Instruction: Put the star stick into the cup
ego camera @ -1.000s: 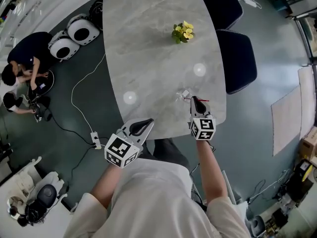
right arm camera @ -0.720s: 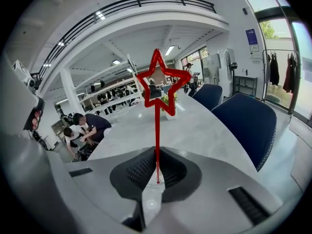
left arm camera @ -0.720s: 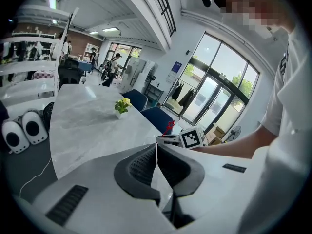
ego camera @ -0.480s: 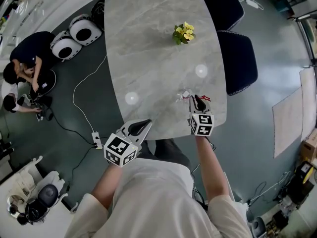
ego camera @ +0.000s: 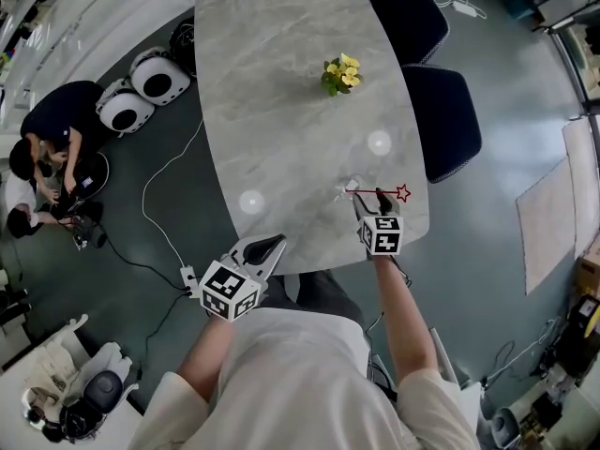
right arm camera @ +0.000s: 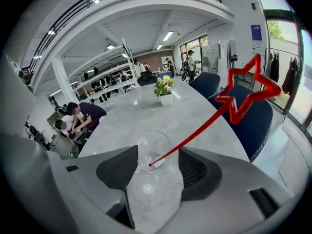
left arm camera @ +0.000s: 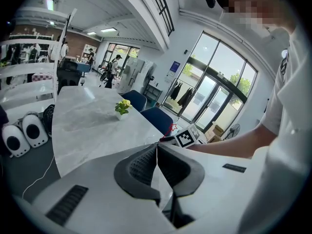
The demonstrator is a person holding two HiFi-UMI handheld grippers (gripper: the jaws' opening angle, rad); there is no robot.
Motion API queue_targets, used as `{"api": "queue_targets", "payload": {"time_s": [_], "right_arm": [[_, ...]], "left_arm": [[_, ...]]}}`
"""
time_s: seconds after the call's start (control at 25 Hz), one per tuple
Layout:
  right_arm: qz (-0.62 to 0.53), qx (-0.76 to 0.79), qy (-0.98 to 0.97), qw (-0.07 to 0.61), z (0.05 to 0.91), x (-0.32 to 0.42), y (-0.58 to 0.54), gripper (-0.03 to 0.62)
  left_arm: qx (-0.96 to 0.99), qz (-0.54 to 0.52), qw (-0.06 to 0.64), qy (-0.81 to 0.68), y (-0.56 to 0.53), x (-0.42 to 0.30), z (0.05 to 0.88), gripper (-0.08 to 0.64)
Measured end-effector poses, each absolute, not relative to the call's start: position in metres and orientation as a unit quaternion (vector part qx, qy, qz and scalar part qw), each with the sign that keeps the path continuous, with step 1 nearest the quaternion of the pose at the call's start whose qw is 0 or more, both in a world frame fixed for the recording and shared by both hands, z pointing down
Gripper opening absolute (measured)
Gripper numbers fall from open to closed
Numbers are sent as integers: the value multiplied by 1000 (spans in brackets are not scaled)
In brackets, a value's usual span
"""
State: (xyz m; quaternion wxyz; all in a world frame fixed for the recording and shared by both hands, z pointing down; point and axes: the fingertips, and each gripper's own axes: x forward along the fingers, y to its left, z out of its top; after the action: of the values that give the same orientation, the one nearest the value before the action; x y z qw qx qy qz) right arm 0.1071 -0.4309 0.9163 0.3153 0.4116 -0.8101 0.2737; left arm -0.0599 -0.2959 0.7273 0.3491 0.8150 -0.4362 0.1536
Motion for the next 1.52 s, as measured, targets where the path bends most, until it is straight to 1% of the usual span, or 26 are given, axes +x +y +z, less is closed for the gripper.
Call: {"api": "queue_targets", "payload": {"time_s": [0.08, 0.28, 0.6, 0.68, 0.8, 1.08, 1.32, 1.52], "right_arm": [[283, 413, -804, 321, 920, 109, -428, 283], [289, 431, -795, 315, 905, 112, -418, 284], [280, 469, -788, 285, 838, 115, -400, 281], [273, 479, -788, 273, 816, 116, -395, 272], [266, 496, -783, 265, 779, 120, -384, 238], [238, 526, -782, 236, 693, 138, -356, 206], [210, 529, -792, 221, 636, 138, -333, 179], [179, 534, -802, 200, 591, 143, -317, 140]], "left_arm": [[816, 154, 349, -435, -294, -64, 726, 23], [823, 154, 344, -425, -288, -75, 714, 23], [846, 154, 322, -395, -286, -83, 675, 23], [855, 155, 313, -385, -286, -83, 665, 23], [867, 155, 300, -367, -283, -79, 647, 23], [890, 158, 271, -331, -272, -62, 609, 23], [904, 149, 248, -313, -273, -53, 578, 23], [917, 131, 225, -302, -277, -42, 551, 23]]}}
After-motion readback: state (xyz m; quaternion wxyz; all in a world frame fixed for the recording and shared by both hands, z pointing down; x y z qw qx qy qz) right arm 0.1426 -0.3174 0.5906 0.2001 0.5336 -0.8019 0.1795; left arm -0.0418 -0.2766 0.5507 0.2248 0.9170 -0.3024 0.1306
